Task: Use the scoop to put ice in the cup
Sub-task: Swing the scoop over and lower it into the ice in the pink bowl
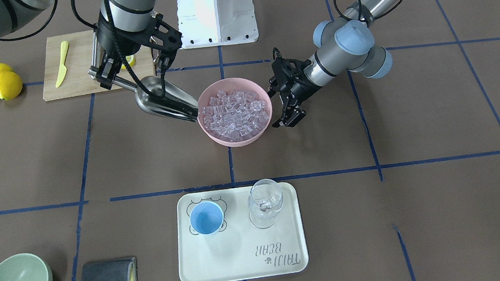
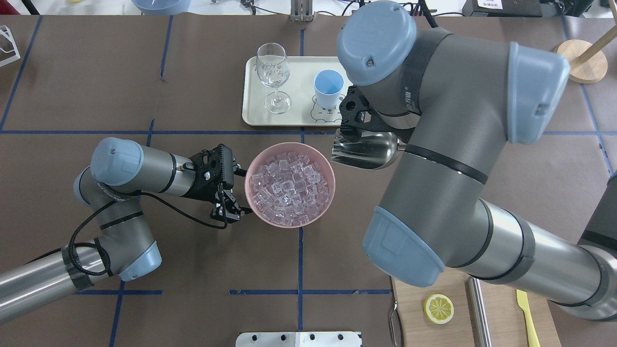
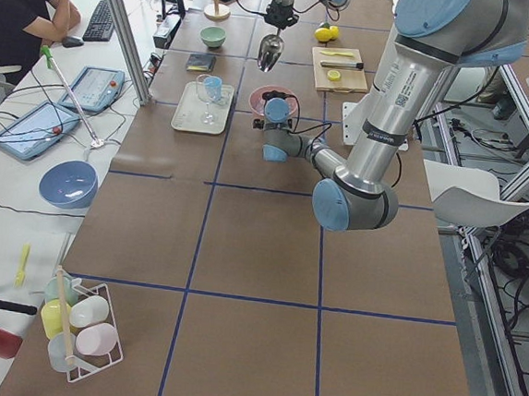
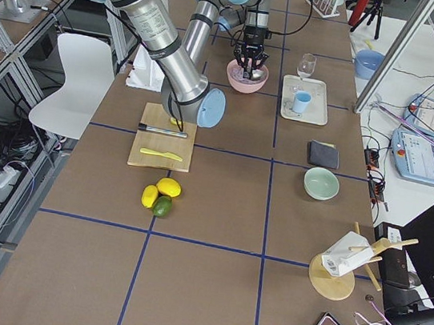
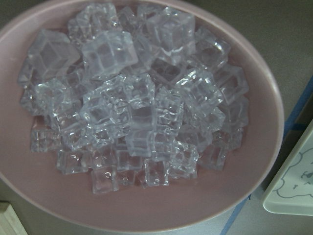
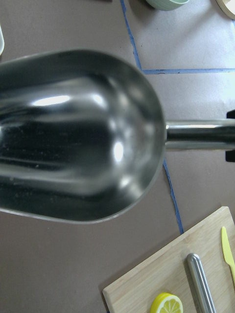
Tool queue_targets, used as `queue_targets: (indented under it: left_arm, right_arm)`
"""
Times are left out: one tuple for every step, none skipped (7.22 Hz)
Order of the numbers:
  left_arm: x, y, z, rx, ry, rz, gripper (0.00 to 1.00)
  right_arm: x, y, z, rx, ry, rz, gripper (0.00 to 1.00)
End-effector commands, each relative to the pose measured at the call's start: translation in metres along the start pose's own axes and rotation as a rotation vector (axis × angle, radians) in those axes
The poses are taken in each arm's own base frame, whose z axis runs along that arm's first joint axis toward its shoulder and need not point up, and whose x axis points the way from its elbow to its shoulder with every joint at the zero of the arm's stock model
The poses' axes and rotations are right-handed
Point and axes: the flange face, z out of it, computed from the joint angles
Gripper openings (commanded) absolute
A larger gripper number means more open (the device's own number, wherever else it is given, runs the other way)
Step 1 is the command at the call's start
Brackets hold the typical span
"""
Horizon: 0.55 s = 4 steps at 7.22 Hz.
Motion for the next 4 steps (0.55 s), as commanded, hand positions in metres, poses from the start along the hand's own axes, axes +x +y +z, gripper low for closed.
queue_targets:
  left_arm:
    - [0.001,0.001,0.001,-0.001,0.002,0.0,1.0]
    - [0.001,0.0,0.001,0.0,0.002,0.0,1.0]
    - [0.002,-0.001,0.001,0.001,0.004,0.001,1.0]
    - [0.002,0.001,0.001,-0.002,0.004,0.0,1.0]
  right_arm:
    - [-0.006,-0.045,-0.02,-0.075,0.008,-0.024,0.0]
    - [-0.008,-0.067,-0.023,-0.111,-0.005,-0.033,0.0]
    - [-0.008,-0.076,-0.018,-0.136,-0.012,-0.034,0.0]
    - [-0.01,-0.075,-0.015,-0.166,-0.021,-0.036,0.0]
